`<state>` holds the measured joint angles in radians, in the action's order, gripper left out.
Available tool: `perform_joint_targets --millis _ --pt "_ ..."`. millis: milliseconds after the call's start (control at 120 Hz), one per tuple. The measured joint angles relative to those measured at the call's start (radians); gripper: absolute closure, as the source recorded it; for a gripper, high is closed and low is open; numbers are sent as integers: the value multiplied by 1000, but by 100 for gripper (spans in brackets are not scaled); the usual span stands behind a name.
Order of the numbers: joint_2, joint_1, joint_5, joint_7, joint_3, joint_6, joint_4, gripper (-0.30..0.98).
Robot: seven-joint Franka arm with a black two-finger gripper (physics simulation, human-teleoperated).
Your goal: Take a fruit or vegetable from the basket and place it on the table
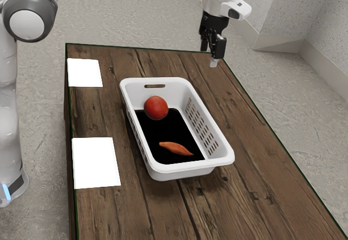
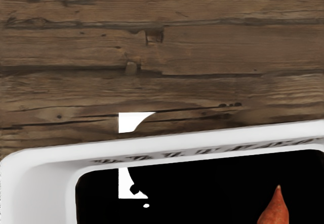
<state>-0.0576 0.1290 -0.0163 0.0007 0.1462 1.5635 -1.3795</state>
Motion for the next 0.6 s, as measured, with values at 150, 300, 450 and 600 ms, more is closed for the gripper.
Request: perform_joint_targets --millis 150,300,450,600 --pt "3 18 2 2 -2 -5 0 1" --pt "-22 30 8 39 14 -35 -28 1" --pt "67 -18 33 74 33 35 -274 1" --pt "141 -34 59 102 84 122 -453 1"
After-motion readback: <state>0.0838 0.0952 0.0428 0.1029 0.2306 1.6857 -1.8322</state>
